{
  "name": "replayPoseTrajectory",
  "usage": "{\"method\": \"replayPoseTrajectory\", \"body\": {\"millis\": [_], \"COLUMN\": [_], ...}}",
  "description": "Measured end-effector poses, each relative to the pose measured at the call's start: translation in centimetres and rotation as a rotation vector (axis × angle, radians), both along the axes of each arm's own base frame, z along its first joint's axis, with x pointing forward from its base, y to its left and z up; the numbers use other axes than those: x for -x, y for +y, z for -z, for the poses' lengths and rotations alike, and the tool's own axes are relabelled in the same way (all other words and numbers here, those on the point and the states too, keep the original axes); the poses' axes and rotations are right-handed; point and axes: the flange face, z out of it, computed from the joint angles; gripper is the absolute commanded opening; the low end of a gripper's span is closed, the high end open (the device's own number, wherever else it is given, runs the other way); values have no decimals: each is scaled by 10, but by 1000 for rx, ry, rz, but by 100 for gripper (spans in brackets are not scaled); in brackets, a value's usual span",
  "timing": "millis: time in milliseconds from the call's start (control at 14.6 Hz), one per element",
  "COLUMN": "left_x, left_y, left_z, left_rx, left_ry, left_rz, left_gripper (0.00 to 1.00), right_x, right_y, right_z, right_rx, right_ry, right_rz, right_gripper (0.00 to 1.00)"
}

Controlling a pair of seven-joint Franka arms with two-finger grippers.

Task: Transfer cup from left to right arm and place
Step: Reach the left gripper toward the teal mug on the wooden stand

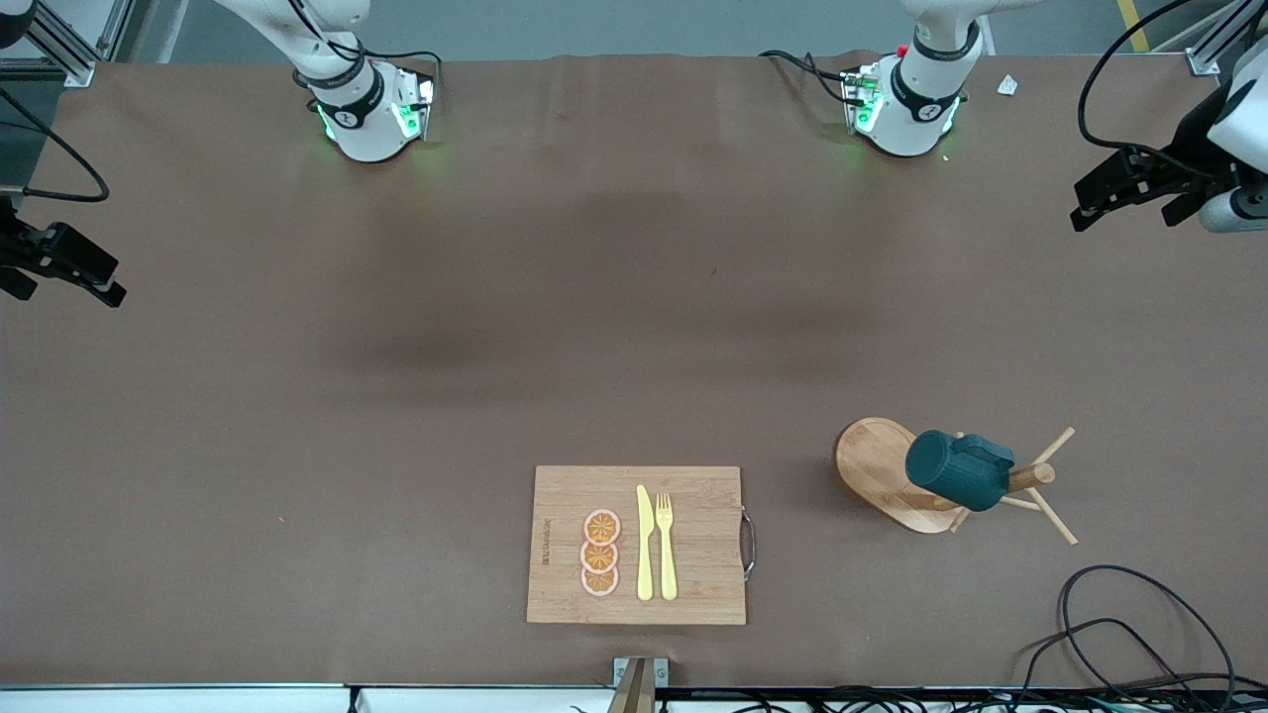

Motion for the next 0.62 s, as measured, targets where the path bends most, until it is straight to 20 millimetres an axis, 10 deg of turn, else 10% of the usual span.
{"method": "replayPoseTrajectory", "body": {"millis": [616], "left_x": [-38], "left_y": [-2], "left_z": [17], "left_rx": [65], "left_ry": [26], "left_rz": [5], "left_gripper": [100], "right_x": [0], "right_y": [0], "right_z": [0], "right_rx": [0], "right_ry": [1], "right_rz": [1], "right_gripper": [100]}}
